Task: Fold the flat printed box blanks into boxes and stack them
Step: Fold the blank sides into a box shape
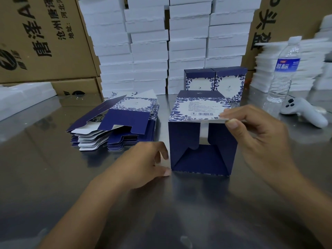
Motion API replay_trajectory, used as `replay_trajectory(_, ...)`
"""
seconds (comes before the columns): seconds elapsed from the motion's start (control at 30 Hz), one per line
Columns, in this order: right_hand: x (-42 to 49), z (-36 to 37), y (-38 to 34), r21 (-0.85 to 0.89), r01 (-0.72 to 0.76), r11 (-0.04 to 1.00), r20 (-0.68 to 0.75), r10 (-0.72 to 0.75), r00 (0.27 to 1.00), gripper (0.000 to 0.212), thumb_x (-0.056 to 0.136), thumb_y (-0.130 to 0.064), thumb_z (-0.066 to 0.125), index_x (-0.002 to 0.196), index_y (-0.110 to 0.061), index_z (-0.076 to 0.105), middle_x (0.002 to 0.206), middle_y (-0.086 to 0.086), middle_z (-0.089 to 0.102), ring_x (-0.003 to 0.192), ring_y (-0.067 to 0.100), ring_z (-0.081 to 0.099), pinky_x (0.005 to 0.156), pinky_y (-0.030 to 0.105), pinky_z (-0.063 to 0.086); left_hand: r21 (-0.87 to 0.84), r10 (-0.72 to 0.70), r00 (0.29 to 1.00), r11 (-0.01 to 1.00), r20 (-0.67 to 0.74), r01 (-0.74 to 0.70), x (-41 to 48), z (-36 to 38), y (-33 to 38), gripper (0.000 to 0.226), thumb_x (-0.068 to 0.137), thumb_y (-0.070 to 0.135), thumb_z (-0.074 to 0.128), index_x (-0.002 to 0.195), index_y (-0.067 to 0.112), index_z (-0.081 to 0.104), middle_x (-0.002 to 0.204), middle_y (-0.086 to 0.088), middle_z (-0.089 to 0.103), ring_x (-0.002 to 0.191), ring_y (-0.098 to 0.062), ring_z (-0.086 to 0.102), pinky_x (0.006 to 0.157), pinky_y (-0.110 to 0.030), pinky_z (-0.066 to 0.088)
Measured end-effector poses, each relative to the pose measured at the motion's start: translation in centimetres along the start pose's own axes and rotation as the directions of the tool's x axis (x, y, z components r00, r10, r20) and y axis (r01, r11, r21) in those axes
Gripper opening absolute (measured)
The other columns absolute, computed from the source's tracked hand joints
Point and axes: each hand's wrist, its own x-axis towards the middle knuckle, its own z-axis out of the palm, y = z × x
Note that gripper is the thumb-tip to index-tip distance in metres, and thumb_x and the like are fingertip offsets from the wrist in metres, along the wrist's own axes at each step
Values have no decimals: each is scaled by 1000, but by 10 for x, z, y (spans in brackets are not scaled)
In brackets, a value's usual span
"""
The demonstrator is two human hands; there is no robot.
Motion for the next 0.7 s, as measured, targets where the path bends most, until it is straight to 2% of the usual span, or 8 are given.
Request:
replay_trajectory(0.07,0,0,0,6,-1,1000,-3,1,1000,37,90,-54,44,85,-21,61,86,-7,63,83,11,60,73,23,48,-70,-16,999,997,-44,13,-2,-7,-6,24,82,22,70,87,37,52,90,11,58,80,-10,58,70,-27,49)
replay_trajectory(0.17,-1,2,0,7,23,1000,9,-23,1000,43,90,-55,43,89,-17,62,91,-8,60,89,12,58,78,24,47,-263,-12,943,962,-333,-80,-1,-8,-4,28,90,7,56,91,35,54,89,13,60,79,-4,58,65,-12,43)
replay_trajectory(0.23,-2,4,0,6,35,999,34,-35,999,49,91,-59,38,91,-16,62,95,-6,56,93,12,55,83,19,42,-382,-35,879,908,-475,-170,-1,-8,6,19,95,17,53,94,36,56,92,16,62,84,0,58,68,-7,41)
replay_trajectory(0.27,-3,5,-1,15,30,999,41,-30,999,51,91,-60,36,90,-16,61,96,-5,55,95,10,54,85,16,39,-452,-49,866,867,-497,-210,-1,-9,11,11,95,26,52,96,36,57,96,17,63,88,0,60,72,-7,42)
replay_trajectory(0.37,-6,8,-2,47,-27,999,26,26,999,44,94,-51,37,87,-14,60,94,3,57,95,5,52,86,13,36,-540,-7,888,796,-460,-274,-4,-6,20,24,87,45,48,109,39,56,109,17,61,98,1,59,83,-12,45)
replay_trajectory(0.47,-7,10,-2,61,-87,994,14,86,996,31,91,-37,40,85,-13,59,93,3,59,94,6,52,85,15,38,-500,89,912,813,-401,-299,-6,-4,21,27,93,31,57,119,39,53,116,21,56,107,1,55,91,-17,43)
replay_trajectory(0.6,-6,8,-2,68,-156,985,21,155,988,26,89,-40,43,88,-19,58,96,-6,58,94,5,53,82,18,40,-481,153,925,818,-348,-316,-7,-3,18,50,81,19,53,125,41,46,123,18,53,115,1,51,89,-12,41)
replay_trajectory(0.7,-6,9,-2,65,-170,983,26,169,985,25,88,-40,44,88,-21,59,96,-8,58,94,8,54,82,21,41,-361,154,901,879,-405,-312,-5,6,17,58,84,19,65,130,44,38,125,22,48,111,5,49,87,-5,37)
